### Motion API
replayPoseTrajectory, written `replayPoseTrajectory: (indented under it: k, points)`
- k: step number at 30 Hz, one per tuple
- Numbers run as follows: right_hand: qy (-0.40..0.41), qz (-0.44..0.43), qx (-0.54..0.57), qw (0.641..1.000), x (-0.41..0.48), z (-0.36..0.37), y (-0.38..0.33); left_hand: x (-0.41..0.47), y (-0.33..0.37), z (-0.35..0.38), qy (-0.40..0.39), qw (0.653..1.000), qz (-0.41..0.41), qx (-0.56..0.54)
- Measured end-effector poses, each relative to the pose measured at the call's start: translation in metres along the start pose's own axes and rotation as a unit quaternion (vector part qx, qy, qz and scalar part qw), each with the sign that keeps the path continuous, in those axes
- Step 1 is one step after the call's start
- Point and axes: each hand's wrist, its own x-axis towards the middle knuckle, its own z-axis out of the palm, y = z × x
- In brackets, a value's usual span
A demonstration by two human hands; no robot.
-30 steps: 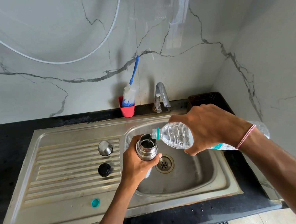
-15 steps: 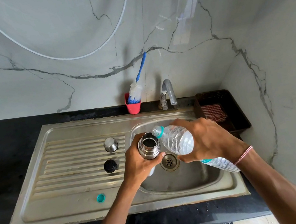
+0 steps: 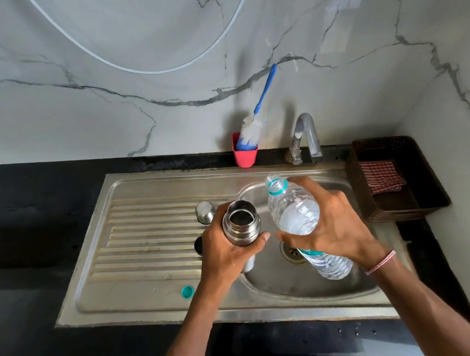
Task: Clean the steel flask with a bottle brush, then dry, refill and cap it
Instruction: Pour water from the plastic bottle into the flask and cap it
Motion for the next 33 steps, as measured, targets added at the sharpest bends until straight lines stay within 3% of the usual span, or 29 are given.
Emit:
replayPoseTrajectory:
  k: [14, 21, 33]
  points:
    - [0.009, 0.035, 0.124, 0.992, 0.035, 0.069, -0.032, 0.028, -0.034, -0.093, 0.119, 0.992, -0.019, 0.025]
    - [0.017, 0.070, 0.175, 0.982, 0.047, 0.100, -0.039, 0.044, -0.082, -0.127, 0.108, 0.991, -0.061, 0.055]
    - [0.025, 0.108, 0.179, 0.977, 0.054, 0.121, -0.049, 0.053, -0.130, -0.138, 0.096, 0.989, -0.112, -0.001]
